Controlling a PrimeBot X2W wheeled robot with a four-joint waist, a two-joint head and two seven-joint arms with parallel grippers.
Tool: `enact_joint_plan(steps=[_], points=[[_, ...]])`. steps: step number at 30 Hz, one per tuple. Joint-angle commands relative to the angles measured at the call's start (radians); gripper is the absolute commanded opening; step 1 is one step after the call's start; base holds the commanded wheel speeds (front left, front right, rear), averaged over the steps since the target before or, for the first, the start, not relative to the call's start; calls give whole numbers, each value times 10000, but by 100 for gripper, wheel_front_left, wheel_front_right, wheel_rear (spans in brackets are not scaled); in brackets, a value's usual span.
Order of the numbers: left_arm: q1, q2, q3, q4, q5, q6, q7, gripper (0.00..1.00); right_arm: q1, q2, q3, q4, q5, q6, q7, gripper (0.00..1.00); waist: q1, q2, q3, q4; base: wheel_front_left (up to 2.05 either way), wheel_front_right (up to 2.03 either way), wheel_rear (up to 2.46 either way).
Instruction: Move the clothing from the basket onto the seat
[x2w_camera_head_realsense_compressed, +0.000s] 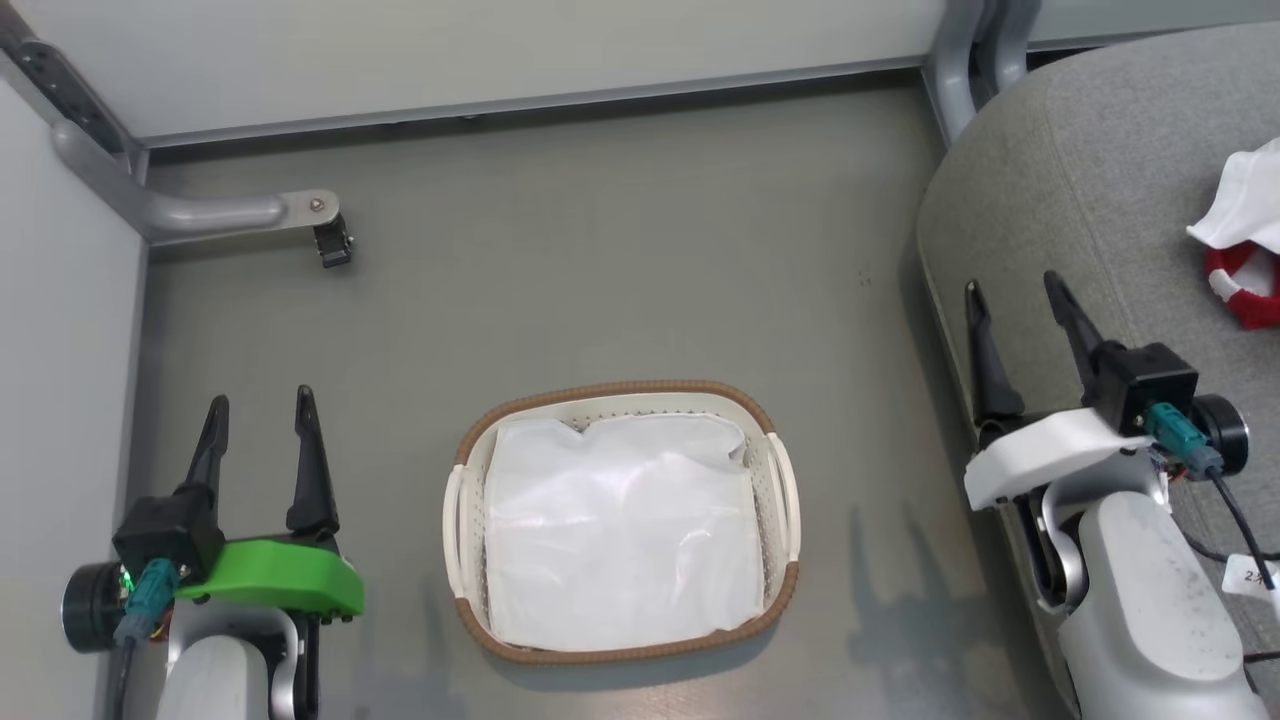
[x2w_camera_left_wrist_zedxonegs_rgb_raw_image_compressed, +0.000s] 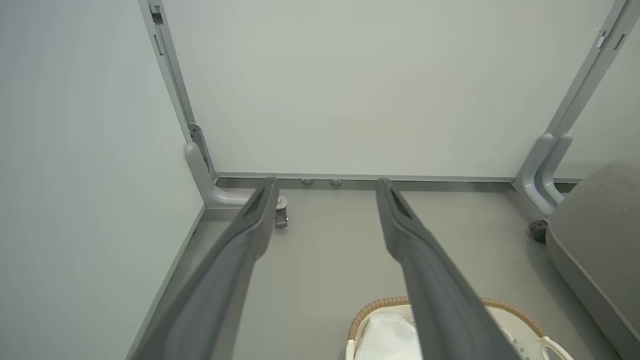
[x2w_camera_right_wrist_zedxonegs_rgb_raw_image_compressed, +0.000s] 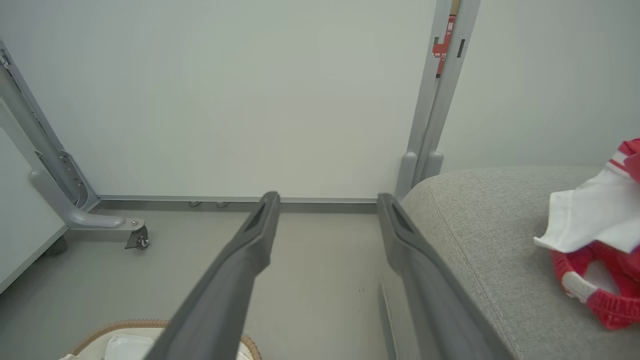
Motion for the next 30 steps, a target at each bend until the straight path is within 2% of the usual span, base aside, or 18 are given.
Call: enact_joint_plan(steps=[1,14,15,18,30], points=[[341,-80,106,59,18,-75,-3,100,387,-13,40,159,24,-14,-39,100,0,0,-291,207,0,0,0],[952,-156,85,261,-188,-175,-1,100,1183,16,224,171,392,-12,-38,100,0,0,-458,422,0,0,0],[766,-171,61,256,-194,-132,0,0,1027,54,213,202,313,0,2,0,0,0,-459,421,0,0,0],[772,-249,61,542,-215,-130,11,0,1155,123,203,478,330,0,27,0,0,0,-462,423,0,0,0],[790,-236,167,345,-2480,-136,623,0,1391,107,3,208,2710,-1,656,0,0,0,-629,379,0,0,0]])
